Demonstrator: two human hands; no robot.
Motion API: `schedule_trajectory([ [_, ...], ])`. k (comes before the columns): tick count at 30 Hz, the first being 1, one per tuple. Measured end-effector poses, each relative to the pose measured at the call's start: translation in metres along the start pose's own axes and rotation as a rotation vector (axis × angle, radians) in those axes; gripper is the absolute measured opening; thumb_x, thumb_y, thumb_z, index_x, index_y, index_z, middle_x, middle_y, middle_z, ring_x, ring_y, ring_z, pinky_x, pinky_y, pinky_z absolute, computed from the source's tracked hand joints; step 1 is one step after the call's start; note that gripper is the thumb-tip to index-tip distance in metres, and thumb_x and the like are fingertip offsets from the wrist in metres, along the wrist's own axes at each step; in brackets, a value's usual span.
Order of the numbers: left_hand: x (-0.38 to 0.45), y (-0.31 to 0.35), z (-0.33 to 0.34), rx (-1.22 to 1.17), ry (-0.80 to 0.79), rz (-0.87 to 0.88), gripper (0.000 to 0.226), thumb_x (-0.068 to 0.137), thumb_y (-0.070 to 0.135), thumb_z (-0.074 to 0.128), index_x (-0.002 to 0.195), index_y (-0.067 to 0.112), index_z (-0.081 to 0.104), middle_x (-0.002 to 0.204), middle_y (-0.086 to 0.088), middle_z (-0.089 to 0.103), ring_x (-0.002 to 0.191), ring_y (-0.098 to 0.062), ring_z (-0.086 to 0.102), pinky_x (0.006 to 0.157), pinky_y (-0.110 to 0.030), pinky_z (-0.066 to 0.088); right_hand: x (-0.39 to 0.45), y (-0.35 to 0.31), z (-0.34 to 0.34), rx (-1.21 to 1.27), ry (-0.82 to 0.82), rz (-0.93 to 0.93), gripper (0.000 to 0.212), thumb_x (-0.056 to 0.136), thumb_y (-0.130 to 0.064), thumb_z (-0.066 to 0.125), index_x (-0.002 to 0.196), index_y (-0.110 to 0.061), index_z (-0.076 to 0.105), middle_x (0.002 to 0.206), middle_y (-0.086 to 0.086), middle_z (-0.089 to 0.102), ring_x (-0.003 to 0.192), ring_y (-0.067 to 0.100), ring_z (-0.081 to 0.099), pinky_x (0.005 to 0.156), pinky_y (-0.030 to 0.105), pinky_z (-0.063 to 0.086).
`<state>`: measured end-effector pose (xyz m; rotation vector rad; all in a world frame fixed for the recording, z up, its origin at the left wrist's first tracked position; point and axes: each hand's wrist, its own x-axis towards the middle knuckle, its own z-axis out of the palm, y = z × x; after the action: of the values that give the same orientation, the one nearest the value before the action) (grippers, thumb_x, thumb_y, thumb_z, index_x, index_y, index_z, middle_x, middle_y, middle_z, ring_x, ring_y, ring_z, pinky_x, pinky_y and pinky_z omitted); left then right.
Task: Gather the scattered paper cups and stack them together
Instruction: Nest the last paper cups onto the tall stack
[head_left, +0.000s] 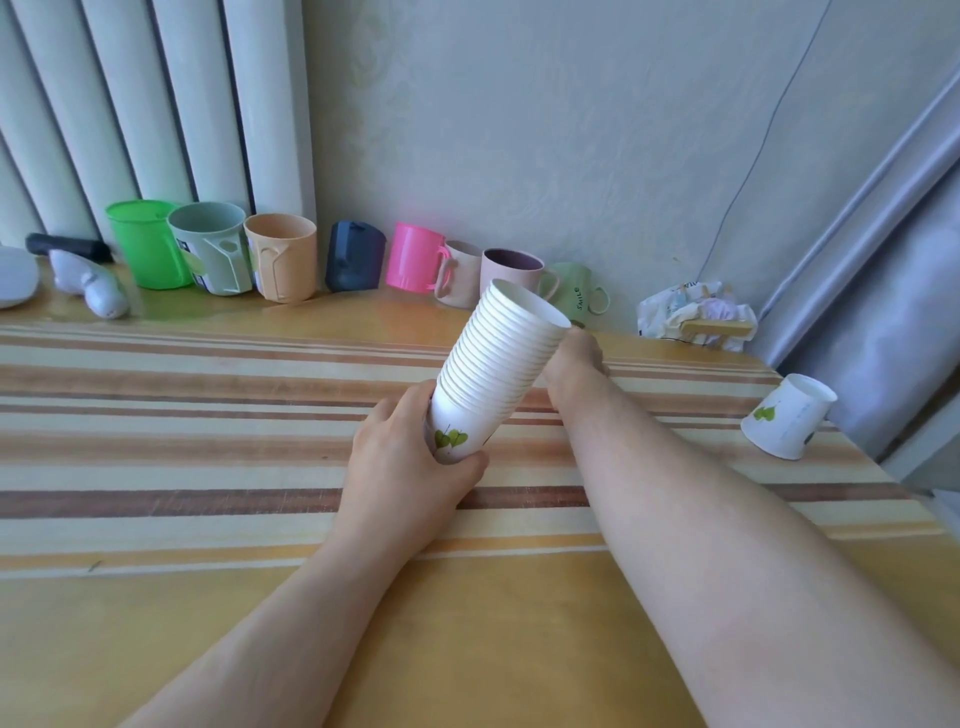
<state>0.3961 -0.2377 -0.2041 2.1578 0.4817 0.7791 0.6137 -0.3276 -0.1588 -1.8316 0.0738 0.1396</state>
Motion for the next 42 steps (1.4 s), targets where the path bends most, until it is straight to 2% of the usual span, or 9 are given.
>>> schedule_trajectory([
  [4, 0.0, 0.001, 0.0, 0.005, -0.006, 0.0, 0.047, 0.072, 0.038, 0.082, 0.114, 0.038, 0.061, 0.099, 0.015, 0.058, 0.096, -0.013, 0.054, 0.074, -0.03, 0.041, -0.007, 0.007, -0.017, 0.132, -0.034, -0.08, 0.017, 0.097, -0.028, 0.056, 0.1, -0.023, 0.072, 0.098, -0.003, 0.069, 0.098, 0.023, 0.058, 0.078, 0.033, 0.048],
  [10, -0.001, 0.005, -0.002, 0.013, -0.039, 0.001, 0.05, 0.072, 0.039, 0.083, 0.117, 0.038, 0.061, 0.1, 0.013, 0.059, 0.098, -0.016, 0.054, 0.078, -0.034, 0.043, -0.031, 0.015, -0.068, 0.484, -0.152, 0.035, 0.016, 0.107, -0.041, 0.063, 0.105, -0.026, 0.064, 0.125, 0.01, 0.071, 0.112, 0.036, 0.069, 0.1, 0.051, 0.057],
  [14, -0.003, 0.008, -0.003, 0.015, -0.062, 0.017, 0.061, 0.073, 0.039, 0.083, 0.13, 0.042, 0.061, 0.104, 0.013, 0.059, 0.1, -0.015, 0.054, 0.078, -0.034, 0.044, -0.051, -0.014, -0.092, 0.67, -0.161, -0.061, 0.041, 0.103, -0.03, 0.074, 0.128, -0.001, 0.059, 0.126, 0.019, 0.075, 0.112, 0.033, 0.077, 0.088, 0.045, 0.065],
  [18, -0.004, 0.009, -0.004, 0.014, -0.076, 0.019, 0.068, 0.072, 0.038, 0.084, 0.135, 0.044, 0.06, 0.105, 0.013, 0.059, 0.101, -0.016, 0.054, 0.079, -0.035, 0.046, -0.081, -0.06, -0.111, 0.837, -0.145, -0.178, 0.036, 0.103, -0.034, 0.073, 0.126, -0.009, 0.062, 0.112, 0.009, 0.074, 0.091, 0.021, 0.076, 0.073, 0.033, 0.064],
  [26, -0.002, 0.007, -0.004, 0.022, -0.075, 0.026, 0.07, 0.072, 0.034, 0.086, 0.136, 0.042, 0.06, 0.107, 0.012, 0.059, 0.102, -0.015, 0.053, 0.079, -0.034, 0.043, -0.125, -0.069, -0.091, 0.538, -0.239, -0.374, 0.048, 0.087, -0.02, 0.089, 0.121, -0.024, 0.054, 0.11, 0.009, 0.074, 0.088, 0.022, 0.072, 0.076, 0.035, 0.058],
  [32, -0.001, 0.005, -0.003, 0.029, -0.067, 0.044, 0.07, 0.07, 0.039, 0.085, 0.135, 0.045, 0.06, 0.105, 0.011, 0.061, 0.102, -0.016, 0.055, 0.079, -0.035, 0.045, -0.132, -0.032, -0.075, 0.241, -0.249, -0.501, 0.064, 0.086, -0.021, 0.091, 0.137, -0.03, 0.052, 0.135, 0.001, 0.071, 0.122, 0.022, 0.072, 0.09, 0.035, 0.062],
  [35, -0.001, 0.006, -0.004, 0.05, -0.068, 0.067, 0.066, 0.069, 0.041, 0.084, 0.131, 0.043, 0.062, 0.103, 0.01, 0.063, 0.097, -0.016, 0.056, 0.074, -0.033, 0.043, -0.129, -0.019, -0.077, 0.222, -0.354, -0.482, 0.098, 0.076, -0.045, 0.097, 0.156, -0.028, 0.042, 0.143, -0.001, 0.07, 0.117, 0.006, 0.072, 0.086, 0.024, 0.059],
  [39, -0.008, 0.013, -0.001, 0.136, -0.094, 0.175, 0.065, 0.067, 0.051, 0.086, 0.126, 0.036, 0.064, 0.102, 0.009, 0.064, 0.092, -0.019, 0.061, 0.073, -0.036, 0.052, -0.131, -0.002, -0.093, 0.192, -0.416, -0.45, 0.133, 0.045, -0.084, 0.09, 0.158, -0.032, 0.042, 0.137, -0.005, 0.072, 0.121, 0.007, 0.072, 0.091, 0.031, 0.062],
  [42, -0.013, 0.018, 0.002, 0.183, -0.129, 0.247, 0.062, 0.067, 0.058, 0.084, 0.12, 0.031, 0.066, 0.101, 0.009, 0.066, 0.09, -0.022, 0.064, 0.074, -0.038, 0.056, -0.127, 0.009, -0.122, 0.069, -0.372, -0.463, 0.11, 0.061, -0.099, 0.065, 0.15, -0.036, 0.054, 0.136, -0.017, 0.069, 0.12, -0.003, 0.067, 0.099, 0.029, 0.054],
])
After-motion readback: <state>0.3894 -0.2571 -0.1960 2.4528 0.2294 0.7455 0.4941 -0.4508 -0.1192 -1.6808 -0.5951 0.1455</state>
